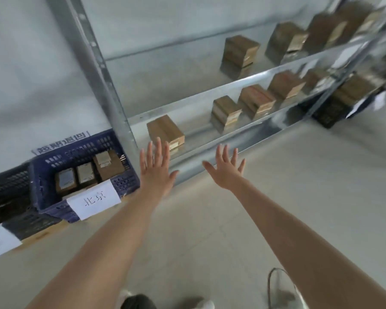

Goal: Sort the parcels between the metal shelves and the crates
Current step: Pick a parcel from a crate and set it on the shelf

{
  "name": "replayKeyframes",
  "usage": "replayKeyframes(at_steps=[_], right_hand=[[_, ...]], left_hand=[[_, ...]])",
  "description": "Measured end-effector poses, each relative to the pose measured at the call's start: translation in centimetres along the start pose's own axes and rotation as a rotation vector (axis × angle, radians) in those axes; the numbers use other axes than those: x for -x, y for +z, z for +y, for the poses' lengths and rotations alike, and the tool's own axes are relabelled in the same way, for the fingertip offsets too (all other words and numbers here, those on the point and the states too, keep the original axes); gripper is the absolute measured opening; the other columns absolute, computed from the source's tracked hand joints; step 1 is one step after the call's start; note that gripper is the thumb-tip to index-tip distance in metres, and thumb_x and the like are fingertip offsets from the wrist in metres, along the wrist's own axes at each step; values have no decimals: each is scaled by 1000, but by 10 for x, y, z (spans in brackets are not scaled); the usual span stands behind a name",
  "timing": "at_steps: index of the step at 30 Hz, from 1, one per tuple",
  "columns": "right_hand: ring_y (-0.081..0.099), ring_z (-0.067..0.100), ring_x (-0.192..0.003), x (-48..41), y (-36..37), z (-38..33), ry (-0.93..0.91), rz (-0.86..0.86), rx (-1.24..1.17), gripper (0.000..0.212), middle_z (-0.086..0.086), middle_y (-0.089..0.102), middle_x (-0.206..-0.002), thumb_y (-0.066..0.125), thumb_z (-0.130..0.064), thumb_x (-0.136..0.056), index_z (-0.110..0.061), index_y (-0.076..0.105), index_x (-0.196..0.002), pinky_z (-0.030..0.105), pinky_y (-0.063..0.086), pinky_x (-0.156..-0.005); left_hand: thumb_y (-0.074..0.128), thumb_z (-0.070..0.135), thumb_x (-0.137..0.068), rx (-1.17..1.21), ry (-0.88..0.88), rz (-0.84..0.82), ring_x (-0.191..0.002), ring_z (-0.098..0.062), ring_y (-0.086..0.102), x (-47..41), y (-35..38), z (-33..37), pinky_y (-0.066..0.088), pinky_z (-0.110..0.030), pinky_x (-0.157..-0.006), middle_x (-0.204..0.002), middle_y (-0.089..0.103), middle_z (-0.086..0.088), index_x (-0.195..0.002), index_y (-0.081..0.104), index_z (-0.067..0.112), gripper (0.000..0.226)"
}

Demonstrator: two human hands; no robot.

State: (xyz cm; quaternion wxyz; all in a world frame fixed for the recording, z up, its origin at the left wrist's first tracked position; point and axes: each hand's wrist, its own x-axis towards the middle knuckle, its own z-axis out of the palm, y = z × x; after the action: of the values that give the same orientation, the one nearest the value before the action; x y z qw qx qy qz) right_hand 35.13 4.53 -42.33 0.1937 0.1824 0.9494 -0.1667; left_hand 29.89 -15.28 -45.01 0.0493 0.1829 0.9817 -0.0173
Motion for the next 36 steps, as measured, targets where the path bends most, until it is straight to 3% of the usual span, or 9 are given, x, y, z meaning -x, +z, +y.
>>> replayKeyframes(at_steps=[3, 7, 13, 19, 23, 26, 30, 36], right_hand=[[-24, 30, -150, -7, -67, 21, -15, 131, -3, 80, 0, -25, -164, 18, -66, -99, -25, -20, -156, 58, -14, -118], [-26, 31, -149, -36, -142, 38, -40, 243, 2, 81, 0, -26, -164, 18, -67, -99, -25, -18, -157, 59, -13, -119], [-26, 30, -149, -92, -221, 56, -12, 377, -7, 81, -1, -27, -163, 20, -69, -98, -27, -17, -157, 57, -16, -118], [-26, 32, -149, -149, -271, 97, 57, 360, -26, 80, 2, -33, -161, 21, -68, -98, -29, -19, -156, 54, -13, -120], [-26, 31, -149, -186, -290, 128, 100, 338, -63, 79, 0, -32, -161, 22, -67, -99, -30, -18, -157, 52, -15, -119], [-27, 32, -149, -220, -302, 151, 67, 320, -26, 80, 1, -33, -160, 20, -68, -98, -30, -20, -156, 54, -15, -119], [-27, 33, -148, -267, -323, 173, -21, 292, -22, 81, 1, -35, -160, 20, -69, -98, -29, -22, -155, 58, -10, -120], [-27, 34, -148, -330, -356, 211, -163, 192, 32, 85, 3, -32, -161, 18, -71, -95, -26, -23, -155, 58, -11, -120]], left_hand=[[24, 62, -100, -2, 42, 105, -146, -34, -28, -38, -53, 30, -30, -46, -107, -157, -35, -13, -151, -26, 14, 87], [31, 58, -100, 8, 65, 227, -147, -33, -25, -93, -110, 65, -22, -48, -114, -158, -32, -11, -153, -20, 16, 86], [20, 61, -99, -55, 134, 297, -147, -28, -26, -179, -155, 101, -19, -49, -116, -158, -32, -7, -143, -32, 18, 81], [28, 63, -97, 130, 102, 261, -149, -28, -22, -259, -153, 139, -14, -46, -120, -160, -28, -9, -153, -21, 18, 86], [26, 63, -98, 174, 103, 164, -148, -30, -25, -293, -142, 166, -15, -46, -119, -157, -35, -9, -152, -25, 17, 87], [25, 63, -98, 149, 102, 146, -147, -30, -26, -322, -138, 187, -14, -46, -120, -150, -41, -8, -151, -26, 16, 88], [28, 65, -97, 152, 56, 163, -148, -29, -26, -361, -145, 219, -15, -45, -119, -157, -34, -9, -151, -26, 17, 90], [21, 69, -95, 174, -123, 85, -146, -28, -30, -403, -149, 259, -14, -48, -120, -151, -42, -7, -150, -29, 15, 93]])
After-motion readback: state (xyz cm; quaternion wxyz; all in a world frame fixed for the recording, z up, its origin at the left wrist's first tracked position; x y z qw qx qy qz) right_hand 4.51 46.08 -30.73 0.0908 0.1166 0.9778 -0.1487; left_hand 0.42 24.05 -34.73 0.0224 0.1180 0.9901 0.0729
